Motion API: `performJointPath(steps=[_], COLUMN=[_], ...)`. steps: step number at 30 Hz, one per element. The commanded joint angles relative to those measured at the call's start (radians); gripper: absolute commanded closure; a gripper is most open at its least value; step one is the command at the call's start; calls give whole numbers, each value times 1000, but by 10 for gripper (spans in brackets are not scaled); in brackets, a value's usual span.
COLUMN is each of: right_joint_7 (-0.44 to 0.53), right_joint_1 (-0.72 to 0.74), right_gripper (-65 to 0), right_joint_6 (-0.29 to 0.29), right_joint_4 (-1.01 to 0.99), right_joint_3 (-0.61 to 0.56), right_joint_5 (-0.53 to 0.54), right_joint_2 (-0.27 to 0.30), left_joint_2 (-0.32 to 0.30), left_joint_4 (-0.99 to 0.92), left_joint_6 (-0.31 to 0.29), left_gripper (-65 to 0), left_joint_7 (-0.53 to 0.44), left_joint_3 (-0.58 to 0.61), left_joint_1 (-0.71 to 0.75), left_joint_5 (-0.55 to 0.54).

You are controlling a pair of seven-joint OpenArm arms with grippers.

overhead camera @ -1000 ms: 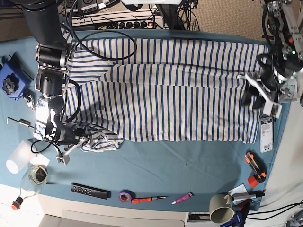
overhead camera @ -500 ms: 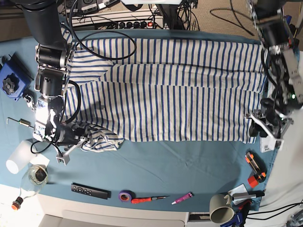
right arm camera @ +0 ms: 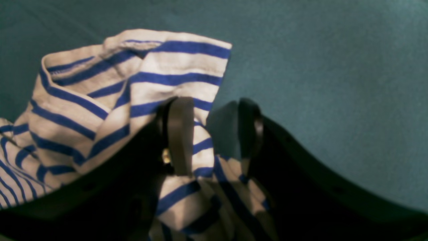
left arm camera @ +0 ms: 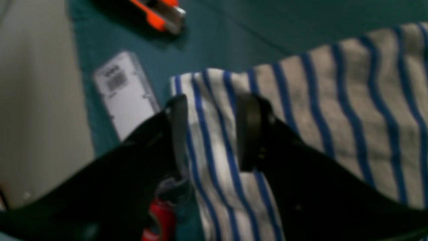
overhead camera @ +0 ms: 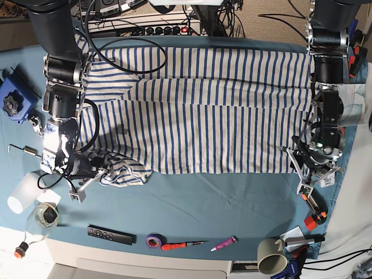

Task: Fold the T-shirt properly
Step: 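Grasp the sleeve with the right gripper and the hem corner with the left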

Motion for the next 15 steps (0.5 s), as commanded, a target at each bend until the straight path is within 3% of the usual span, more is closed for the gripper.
performJointPath(steps=[1,6,15], right_joint_7=[-31,-42,-47], right_joint_1=[21,21,21], right_gripper=[-227,-227,-227], right_joint_6=[3,3,3], right_joint_4=[8,8,8], right_joint_3=[2,2,2], right_joint_5=[-3,-3,-3], right_joint_2=[7,6,6], left_joint_2=[-17,-36,-63], left_joint_4=[10,-67,-244], left_joint_6=[9,34,19], left_gripper=[-250,-250,-250], left_joint_7=[-18,-36,-37], left_joint_3=[-2,-3,-3], left_joint_1=[-30,-36,-97], left_joint_5=[15,21,-115])
